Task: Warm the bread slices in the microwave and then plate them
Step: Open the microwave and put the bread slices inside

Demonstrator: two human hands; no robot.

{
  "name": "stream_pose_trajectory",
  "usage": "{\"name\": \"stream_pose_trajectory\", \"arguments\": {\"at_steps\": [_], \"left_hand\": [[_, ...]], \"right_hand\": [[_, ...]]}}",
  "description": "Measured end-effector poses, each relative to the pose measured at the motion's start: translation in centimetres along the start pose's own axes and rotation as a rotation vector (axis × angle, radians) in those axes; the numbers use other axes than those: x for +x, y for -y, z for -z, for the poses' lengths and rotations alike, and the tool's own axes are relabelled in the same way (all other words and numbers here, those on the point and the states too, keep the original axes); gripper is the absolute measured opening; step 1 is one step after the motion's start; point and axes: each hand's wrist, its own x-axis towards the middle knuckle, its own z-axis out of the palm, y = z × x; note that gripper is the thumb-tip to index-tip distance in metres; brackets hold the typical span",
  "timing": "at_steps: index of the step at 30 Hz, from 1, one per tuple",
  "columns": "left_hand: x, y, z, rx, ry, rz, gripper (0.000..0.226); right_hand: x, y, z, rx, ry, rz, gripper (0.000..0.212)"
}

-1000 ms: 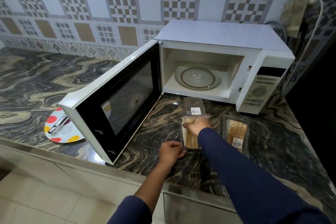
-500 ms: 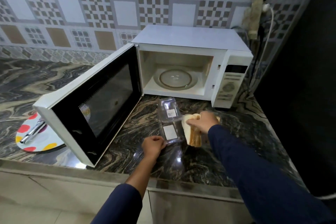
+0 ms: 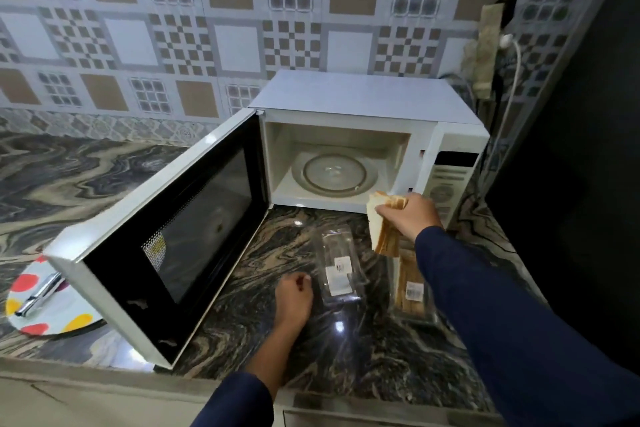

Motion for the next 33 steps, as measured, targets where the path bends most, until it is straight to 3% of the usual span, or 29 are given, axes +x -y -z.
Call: {"name": "stream_pose_trajectory", "arguments": {"at_steps": [3,8,12,17,21,24,27,29,31,33], "left_hand": [[3.2,1.9,0.4,0.21,-0.026,-0.105,0.023],[9.0,3.0,0.4,0.518,0.19,-0.237,0.051],[12.5,2.4,-0.2,0.641,0.249,-0.317,0.055],[15.0,2.3,-1.3,0.675,0.237,-0.34,0.055],[15.8,2.4,-1.8,0.673,0.234,-0.351,0.057],[15.7,2.5,-1.8,0.655,0.204,-0.384,0.074],[15.8,2.4,-1.8,0.621,0.166,-0.401,0.072],[15.7,2.3,-1.7,0.617,0.172,-0.404,0.068],[15.7,2.4,-1.7,0.609,0.201,-0.385,0.067],[15.7,2.4,-1.7,0.644,0.205,-0.376,0.063]], "right_hand": [[2.9,1.4,-1.0,-0.021,-0.004,-0.005,0.047],[8.5,3.4,-3.7,-0.066,0.006,-0.034,0.052],[12.8,5.0,-5.7,-0.122,0.025,-0.077,0.053],[17.6,6.0,-7.8,-0.048,0.183,-0.168,0.047],[20.6,7.2,-9.5,0.053,0.085,-0.106,0.058],[21.9,8.0,-9.8,0.052,-0.009,-0.171,0.063],[23.8,7.2,-11.3,-0.013,0.089,-0.122,0.075],[24.2,6.9,-11.9,-0.009,0.164,-0.094,0.066],[24.2,6.8,-12.2,0.038,0.117,-0.129,0.058],[23.9,6.5,-12.3,0.063,0.089,-0.153,0.07]]}}
